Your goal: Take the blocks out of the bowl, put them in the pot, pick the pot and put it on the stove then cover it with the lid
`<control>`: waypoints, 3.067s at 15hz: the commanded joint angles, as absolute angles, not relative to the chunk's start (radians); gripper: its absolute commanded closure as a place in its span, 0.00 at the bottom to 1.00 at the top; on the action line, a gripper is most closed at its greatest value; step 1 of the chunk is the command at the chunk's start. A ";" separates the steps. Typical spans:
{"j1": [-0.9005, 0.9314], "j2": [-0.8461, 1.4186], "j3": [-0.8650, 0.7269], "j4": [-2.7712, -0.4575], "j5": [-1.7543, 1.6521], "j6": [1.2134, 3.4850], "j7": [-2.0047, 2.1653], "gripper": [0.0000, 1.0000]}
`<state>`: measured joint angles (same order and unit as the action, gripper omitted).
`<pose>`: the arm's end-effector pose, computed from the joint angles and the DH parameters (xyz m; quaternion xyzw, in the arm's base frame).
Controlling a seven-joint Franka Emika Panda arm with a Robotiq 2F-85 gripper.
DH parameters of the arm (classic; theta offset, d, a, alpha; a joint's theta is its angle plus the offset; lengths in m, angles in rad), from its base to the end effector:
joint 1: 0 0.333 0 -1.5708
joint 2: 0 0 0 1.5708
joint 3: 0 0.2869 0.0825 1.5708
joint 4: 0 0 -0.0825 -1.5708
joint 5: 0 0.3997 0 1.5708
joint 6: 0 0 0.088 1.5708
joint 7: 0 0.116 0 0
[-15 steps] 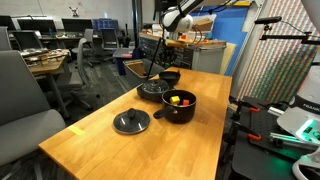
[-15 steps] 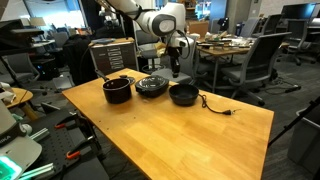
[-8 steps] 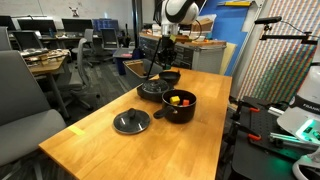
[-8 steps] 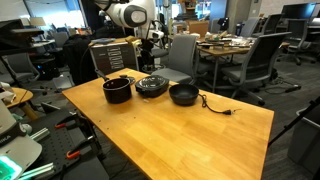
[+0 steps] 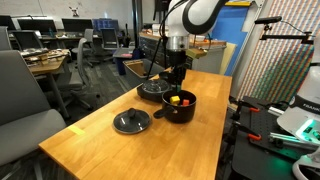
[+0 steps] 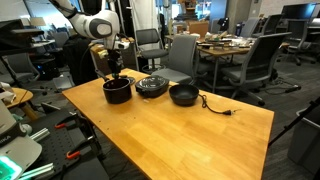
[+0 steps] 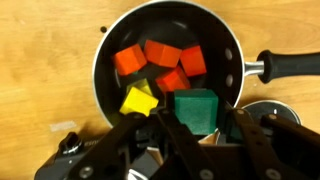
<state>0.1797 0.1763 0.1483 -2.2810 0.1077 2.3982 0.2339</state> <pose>0.5002 0.1735 0.2236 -0.9984 -0.0056 0.0413 0.0383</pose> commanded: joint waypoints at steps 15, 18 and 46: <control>0.044 0.121 0.022 -2.275 0.119 2.565 0.175 0.00; 0.024 0.125 0.011 -2.273 0.139 2.572 0.176 0.00; 0.100 -0.018 0.100 -2.379 -0.046 2.123 1.028 0.00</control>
